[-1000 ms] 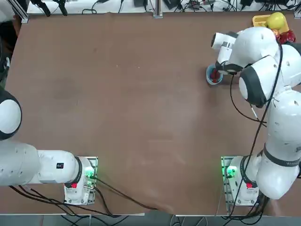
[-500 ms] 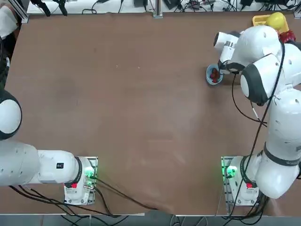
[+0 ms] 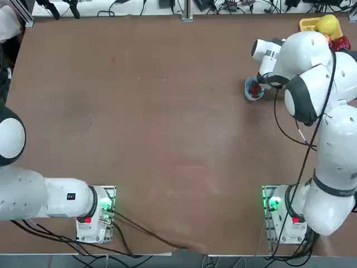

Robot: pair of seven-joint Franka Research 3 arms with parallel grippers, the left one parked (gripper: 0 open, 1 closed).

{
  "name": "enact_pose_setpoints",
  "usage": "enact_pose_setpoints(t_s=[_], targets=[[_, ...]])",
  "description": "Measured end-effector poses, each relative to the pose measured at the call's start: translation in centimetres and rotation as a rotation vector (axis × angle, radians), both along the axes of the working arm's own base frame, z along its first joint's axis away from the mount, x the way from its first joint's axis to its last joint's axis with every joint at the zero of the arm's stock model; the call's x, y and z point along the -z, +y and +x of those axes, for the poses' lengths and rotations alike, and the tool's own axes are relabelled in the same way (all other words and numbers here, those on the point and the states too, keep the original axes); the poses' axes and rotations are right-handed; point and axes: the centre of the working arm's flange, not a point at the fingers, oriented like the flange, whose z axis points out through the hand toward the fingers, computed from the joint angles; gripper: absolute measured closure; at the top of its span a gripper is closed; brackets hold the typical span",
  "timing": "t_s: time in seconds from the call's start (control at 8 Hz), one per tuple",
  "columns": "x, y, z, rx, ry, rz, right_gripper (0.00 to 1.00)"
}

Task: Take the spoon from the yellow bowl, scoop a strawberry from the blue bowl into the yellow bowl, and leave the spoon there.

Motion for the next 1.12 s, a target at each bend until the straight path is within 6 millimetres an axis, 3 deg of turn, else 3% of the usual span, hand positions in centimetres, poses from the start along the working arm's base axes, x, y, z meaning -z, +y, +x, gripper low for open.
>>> enact_pose_setpoints(t_s=[0.38, 1.12], targets=[[1.9, 0.3, -0.3, -0.038, 0.122, 0.010, 0.89], [2.0, -1.0, 1.3, -0.075, 0.306, 0.041, 0.89]])
